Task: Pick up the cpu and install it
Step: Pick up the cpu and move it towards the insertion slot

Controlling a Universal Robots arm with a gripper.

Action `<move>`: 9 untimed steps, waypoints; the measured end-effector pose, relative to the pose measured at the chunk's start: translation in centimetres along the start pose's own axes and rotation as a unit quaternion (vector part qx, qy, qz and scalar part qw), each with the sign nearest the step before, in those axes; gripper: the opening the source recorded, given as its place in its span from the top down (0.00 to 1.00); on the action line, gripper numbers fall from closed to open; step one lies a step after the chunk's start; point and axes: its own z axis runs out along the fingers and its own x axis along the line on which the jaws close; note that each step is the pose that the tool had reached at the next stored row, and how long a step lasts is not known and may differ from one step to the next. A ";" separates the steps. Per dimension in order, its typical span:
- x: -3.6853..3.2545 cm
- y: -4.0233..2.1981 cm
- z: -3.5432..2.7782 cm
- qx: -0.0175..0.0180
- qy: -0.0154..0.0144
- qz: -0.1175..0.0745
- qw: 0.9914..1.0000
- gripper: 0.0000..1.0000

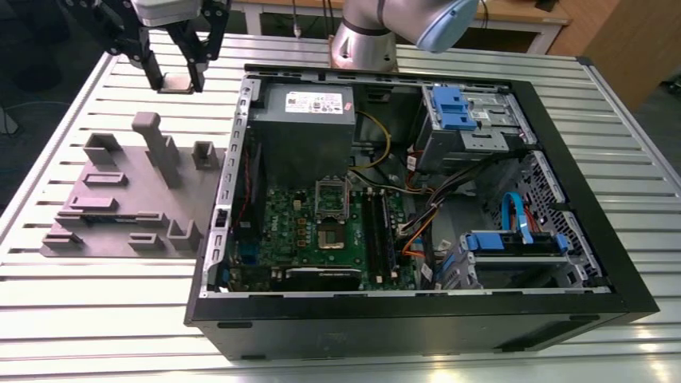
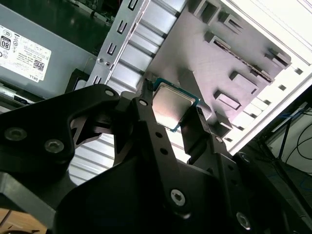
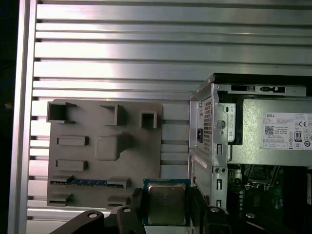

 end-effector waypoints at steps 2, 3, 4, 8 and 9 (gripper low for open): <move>-0.22 0.00 0.00 0.000 0.000 0.000 1.000 0.53; -0.35 0.00 0.00 0.000 0.000 0.000 1.000 0.53; -0.47 0.00 -0.01 0.000 0.000 0.000 1.000 0.53; -0.95 -0.01 -0.01 0.000 0.000 0.000 1.000 0.53; -1.10 -0.01 -0.01 0.000 0.000 0.000 1.000 0.53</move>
